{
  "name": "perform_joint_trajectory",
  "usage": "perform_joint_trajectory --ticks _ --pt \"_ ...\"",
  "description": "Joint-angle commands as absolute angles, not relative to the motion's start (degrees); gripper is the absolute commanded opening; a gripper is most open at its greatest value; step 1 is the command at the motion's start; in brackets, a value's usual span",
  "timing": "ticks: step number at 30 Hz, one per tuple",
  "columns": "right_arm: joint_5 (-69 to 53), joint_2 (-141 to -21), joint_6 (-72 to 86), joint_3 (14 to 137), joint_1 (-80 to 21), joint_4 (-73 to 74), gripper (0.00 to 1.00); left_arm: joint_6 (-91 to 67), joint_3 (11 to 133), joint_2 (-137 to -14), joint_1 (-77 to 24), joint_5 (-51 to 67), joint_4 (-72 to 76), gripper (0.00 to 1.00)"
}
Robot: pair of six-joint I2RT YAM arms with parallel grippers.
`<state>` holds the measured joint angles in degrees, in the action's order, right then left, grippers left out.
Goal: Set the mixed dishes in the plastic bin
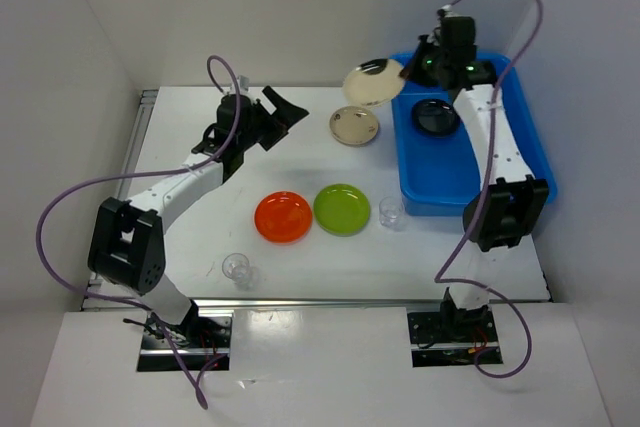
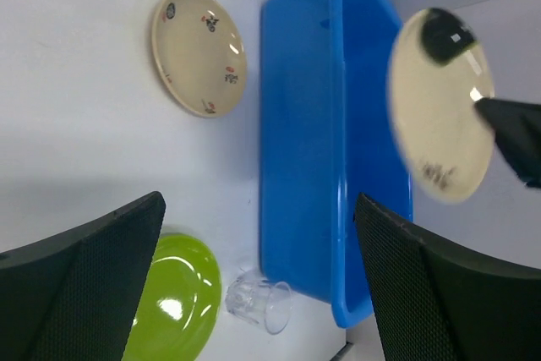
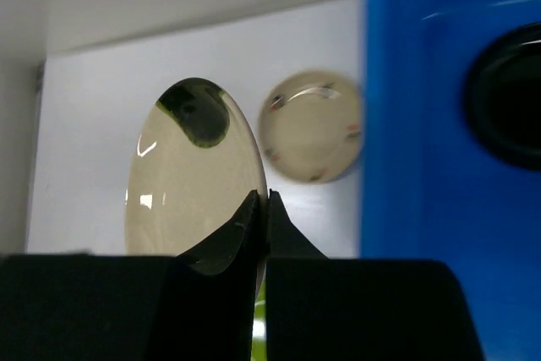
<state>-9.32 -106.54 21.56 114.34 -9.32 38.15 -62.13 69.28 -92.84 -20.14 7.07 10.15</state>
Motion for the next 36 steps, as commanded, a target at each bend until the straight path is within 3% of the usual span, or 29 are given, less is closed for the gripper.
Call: perform_joint_trajectory --ticks 1,5,12,30,31,33,36 --pt "-2.20 -108.45 22.58 118.21 0.24 40.08 0.01 -59.33 66.28 -87.73 -18.73 5.36 11.25 0.99" --pt "8.05 -110.91 24.08 118.21 6.23 41.31 0.01 -58.63 62.50 -85.44 -18.11 4.83 10.72 0.99" --pt "20.81 -120.04 25.13 123.99 7.38 46.40 0.01 -57.05 61.44 -84.37 -17.58 4.31 9.67 0.99" --pt "22.76 -140.09 26.81 140.54 7.38 49.31 0.01 -57.04 59.33 -86.04 -17.58 5.36 7.56 0.99" --pt "22.76 -140.71 26.81 141.32 7.38 49.83 0.02 -57.04 59.33 -86.04 -17.58 5.36 7.56 0.99" --pt "22.24 -141.86 26.81 141.86 7.38 49.83 0.15 -57.04 59.33 -86.57 -17.58 5.36 7.03 0.99" --pt "21.45 -143.44 27.33 141.86 7.38 49.83 0.27 -57.04 59.33 -86.57 -17.58 5.36 7.03 0.99"
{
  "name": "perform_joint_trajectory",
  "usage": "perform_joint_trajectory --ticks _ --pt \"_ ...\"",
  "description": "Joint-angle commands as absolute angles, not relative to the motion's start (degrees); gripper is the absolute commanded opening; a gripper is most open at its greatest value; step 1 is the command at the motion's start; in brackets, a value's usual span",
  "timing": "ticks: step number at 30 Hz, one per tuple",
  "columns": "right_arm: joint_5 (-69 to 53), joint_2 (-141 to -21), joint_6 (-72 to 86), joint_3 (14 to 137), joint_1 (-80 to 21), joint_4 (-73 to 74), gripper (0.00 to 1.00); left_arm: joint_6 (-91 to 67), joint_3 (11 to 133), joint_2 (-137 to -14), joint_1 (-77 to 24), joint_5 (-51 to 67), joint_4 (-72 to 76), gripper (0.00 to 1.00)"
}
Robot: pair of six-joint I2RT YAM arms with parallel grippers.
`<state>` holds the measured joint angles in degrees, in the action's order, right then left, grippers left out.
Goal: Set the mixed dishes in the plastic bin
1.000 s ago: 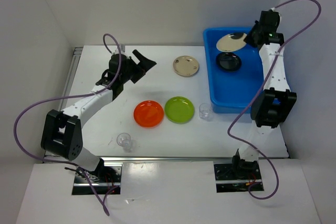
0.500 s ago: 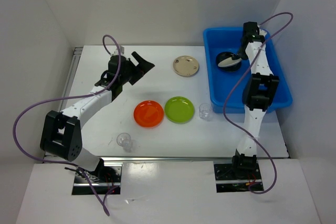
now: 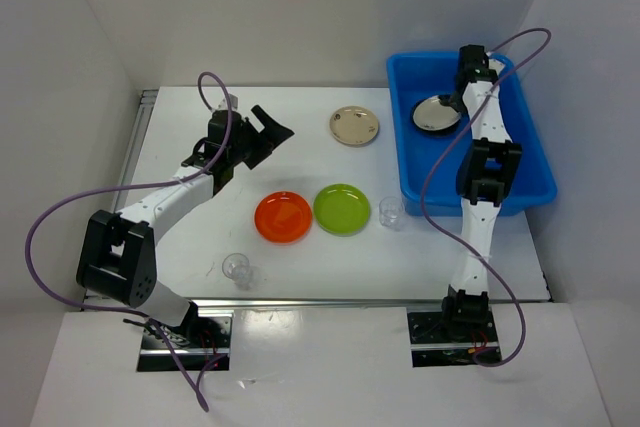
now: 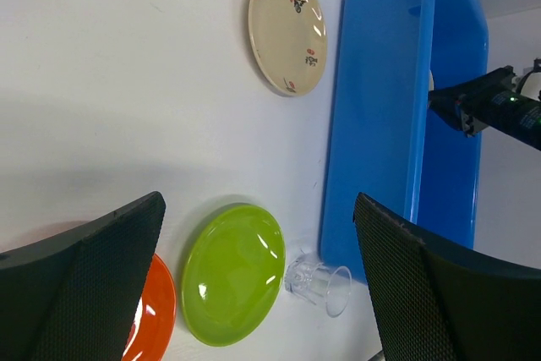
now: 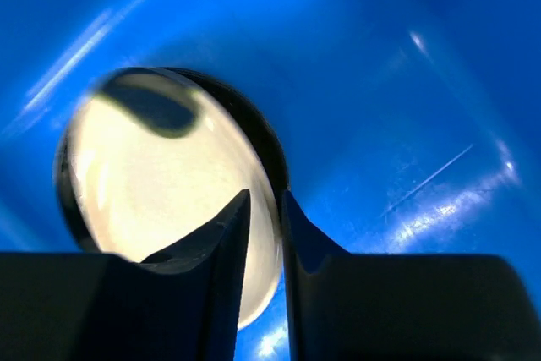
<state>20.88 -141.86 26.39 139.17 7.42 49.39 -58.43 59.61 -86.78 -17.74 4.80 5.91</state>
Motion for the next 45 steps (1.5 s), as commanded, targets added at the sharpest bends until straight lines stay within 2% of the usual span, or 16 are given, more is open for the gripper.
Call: perform_joint_trajectory --ticks 1,4,7,8,9,13,16,17,22,23,26,27,31,37,43,45 --pt "20.84 -143.44 27.33 141.86 7.38 49.83 0.28 -57.04 59.33 -86.57 -17.58 4.84 7.03 0.99" --pt "20.21 -143.96 27.33 142.38 7.38 50.36 0.28 -57.04 59.33 -87.10 -17.58 4.83 7.03 0.99" --pt "18.73 -143.36 27.33 143.26 7.38 51.33 0.34 -57.04 59.85 -87.10 -17.58 4.83 7.03 0.99" --pt "18.72 -142.57 27.33 143.26 7.38 51.33 0.38 -57.04 59.85 -87.62 -17.58 4.83 7.03 0.99" --pt "18.72 -140.38 27.33 143.26 7.38 51.33 0.48 -57.04 59.85 -87.63 -17.58 4.83 7.03 0.99" --pt "18.72 -134.85 27.33 143.26 7.38 52.37 0.59 -55.56 61.25 -90.43 -17.58 3.78 8.60 0.99" --pt "18.29 -127.82 27.33 135.91 5.63 49.08 0.59 -51.60 64.94 -96.13 -17.58 6.49 9.92 0.99" --pt "17.50 -121.18 27.33 129.44 4.84 46.96 0.61 -50.90 67.74 -98.07 -17.58 7.81 10.63 0.99" --pt "12.40 -103.56 26.28 113.05 -5.41 37.54 0.66 -54.13 75.92 -112.22 -17.58 12.74 17.91 0.80" --pt "13.70 -101.36 26.28 108.33 -7.71 35.62 0.66 -55.01 77.33 -113.98 -17.58 12.74 17.93 0.71" --pt "16.79 -94.41 25.66 101.63 -15.19 34.80 0.67 -56.51 82.52 -119.96 -18.28 11.61 20.13 0.61" --pt "16.79 -92.22 25.66 100.47 -16.16 34.80 0.67 -57.12 83.75 -122.41 -19.15 10.99 20.13 0.53" --pt "14.94 -86.94 26.71 94.84 -17.58 35.41 0.67 -58.36 87.36 -127.70 -20.30 10.37 21.44 0.53" --pt "12.49 -81.74 27.42 87.37 -17.58 36.03 0.67 -61.52 92.10 -135.17 -22.15 10.90 23.10 0.65" --pt "11.95 -78.93 28.47 84.29 -18.11 37.09 0.67 -64.07 96.94 -140.18 -24.08 9.15 23.64 0.65" --pt "11.95 -78.32 28.48 83.76 -18.11 37.62 0.67 -64.86 98.52 -142.11 -24.61 9.14 23.64 0.59"
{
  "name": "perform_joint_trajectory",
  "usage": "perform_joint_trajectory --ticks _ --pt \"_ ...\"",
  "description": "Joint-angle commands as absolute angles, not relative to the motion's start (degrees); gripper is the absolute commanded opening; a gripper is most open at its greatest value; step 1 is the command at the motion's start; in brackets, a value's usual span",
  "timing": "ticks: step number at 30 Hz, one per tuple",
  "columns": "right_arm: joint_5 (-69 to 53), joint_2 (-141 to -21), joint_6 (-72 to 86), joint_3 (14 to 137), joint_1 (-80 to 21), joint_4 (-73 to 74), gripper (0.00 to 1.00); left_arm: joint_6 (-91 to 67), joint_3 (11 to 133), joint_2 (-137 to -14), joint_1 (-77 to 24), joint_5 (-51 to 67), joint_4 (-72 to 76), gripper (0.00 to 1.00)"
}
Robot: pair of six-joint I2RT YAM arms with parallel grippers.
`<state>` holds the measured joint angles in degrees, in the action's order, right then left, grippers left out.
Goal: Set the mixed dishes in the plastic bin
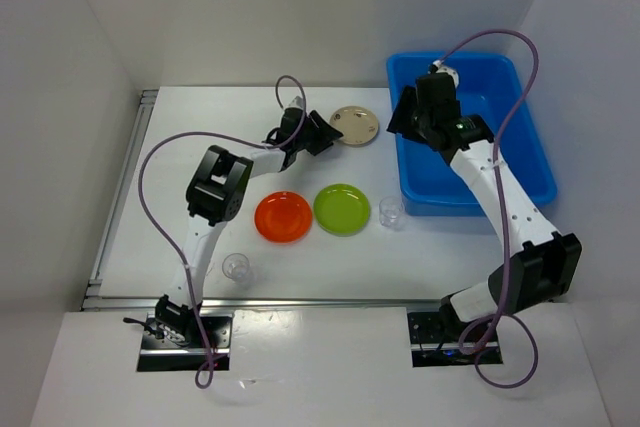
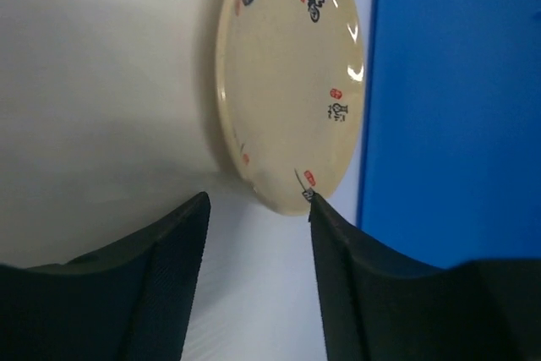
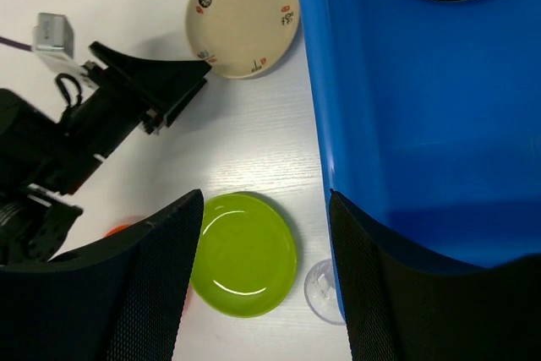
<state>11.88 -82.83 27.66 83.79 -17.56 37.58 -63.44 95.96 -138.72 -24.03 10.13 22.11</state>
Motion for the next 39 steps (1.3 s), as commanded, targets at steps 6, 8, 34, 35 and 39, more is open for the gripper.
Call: perform_joint_trajectory --ticks 6,8,34,35,39 --pt "13.62 -76.47 28.48 83.76 -18.11 39.90 0.67 -66.80 103.62 -146.07 -24.61 6.33 23.03 0.27" --pt "14.15 -75.76 28.48 83.23 -18.11 39.90 0.67 -67.32 104.76 -146.07 -24.61 5.54 22.41 0.14" --pt "-0.08 -84.89 20.65 88.32 -18.11 27.08 0.71 -60.47 82.28 -104.95 -21.18 17.31 10.12 0.00" --pt "-0.70 -85.51 20.65 88.94 -18.11 26.55 0.70 -60.47 80.44 -103.29 -21.79 17.31 10.11 0.00" --pt "-2.11 -86.75 20.65 90.88 -18.11 25.40 0.70 -61.00 77.53 -101.43 -23.20 18.46 10.11 0.00"
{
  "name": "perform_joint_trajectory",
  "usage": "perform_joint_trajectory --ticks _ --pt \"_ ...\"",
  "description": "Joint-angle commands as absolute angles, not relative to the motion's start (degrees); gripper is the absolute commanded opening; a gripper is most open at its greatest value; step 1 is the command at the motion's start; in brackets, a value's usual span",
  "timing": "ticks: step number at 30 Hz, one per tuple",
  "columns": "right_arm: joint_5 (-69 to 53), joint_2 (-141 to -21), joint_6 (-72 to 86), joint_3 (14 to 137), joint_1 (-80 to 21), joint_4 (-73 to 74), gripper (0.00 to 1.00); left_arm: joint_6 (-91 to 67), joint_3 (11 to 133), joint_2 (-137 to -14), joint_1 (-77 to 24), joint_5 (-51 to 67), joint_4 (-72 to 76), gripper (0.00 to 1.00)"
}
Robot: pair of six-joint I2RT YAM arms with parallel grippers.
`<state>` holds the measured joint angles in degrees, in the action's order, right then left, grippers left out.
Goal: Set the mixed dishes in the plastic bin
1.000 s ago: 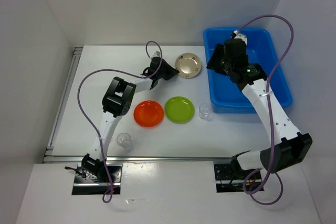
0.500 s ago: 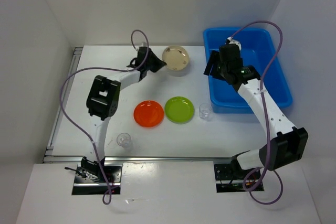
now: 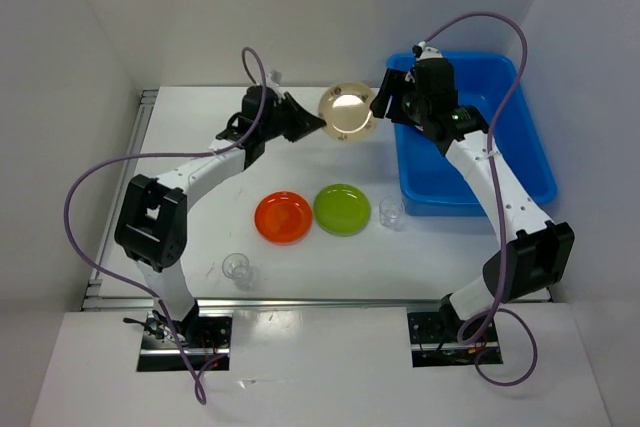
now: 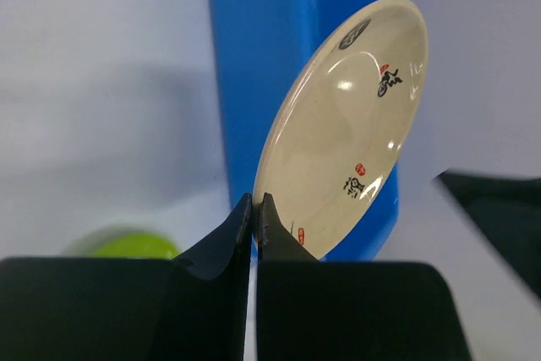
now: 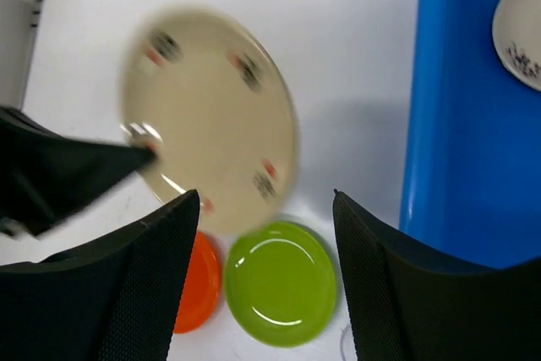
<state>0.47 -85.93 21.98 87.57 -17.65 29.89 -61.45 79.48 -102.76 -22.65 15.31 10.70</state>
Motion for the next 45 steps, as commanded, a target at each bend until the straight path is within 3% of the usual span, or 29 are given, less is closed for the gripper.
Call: perform_joint_trajectory --ticks 1,19,22,23,26,27,28,30,31,34,35,45 --pt "-2.81 -86.75 20.65 90.88 -18.11 24.62 0.69 -61.00 77.52 -100.82 -23.73 18.46 10.11 0.00" --pt "-1.05 -92.55 19.60 88.95 -18.11 25.14 0.57 -63.80 78.05 -96.94 -23.73 23.37 10.11 0.00" --pt "-1.05 -93.69 19.07 88.95 -18.11 24.61 0.46 -63.81 78.05 -96.33 -23.73 23.38 10.11 0.00" --pt "-1.05 -94.21 19.07 88.95 -18.11 24.09 0.36 -63.81 78.05 -96.33 -23.73 23.38 10.11 0.00" --pt "-2.28 -94.22 19.07 88.42 -18.11 22.24 0.17 -63.81 78.05 -96.33 -23.73 22.86 10.11 0.00" --pt "-2.29 -93.70 19.07 87.81 -18.11 21.63 0.06 -63.81 78.05 -96.33 -23.73 22.85 10.63 0.00" --pt "-2.81 -93.69 19.59 87.80 -18.11 21.62 0.01 -63.81 78.05 -96.33 -23.73 22.85 10.63 0.00" --pt "-2.81 -94.39 19.60 88.94 -18.11 22.32 0.01 -63.81 78.05 -96.33 -23.73 21.19 10.63 0.00" --pt "-2.81 -94.39 20.21 89.47 -18.11 22.32 0.01 -63.81 78.05 -96.33 -23.73 20.66 10.63 0.18" --pt "-2.81 -95.44 20.83 91.74 -17.58 23.38 0.01 -63.81 78.04 -98.43 -23.73 19.52 11.51 0.91" --pt "-1.77 -95.45 20.83 92.28 -17.58 23.90 0.01 -63.81 78.05 -98.96 -23.73 19.51 11.51 1.00" --pt "13.25 -101.15 21.35 106.78 -4.76 31.20 0.01 -58.10 75.95 -95.54 -21.45 12.39 7.38 1.00"
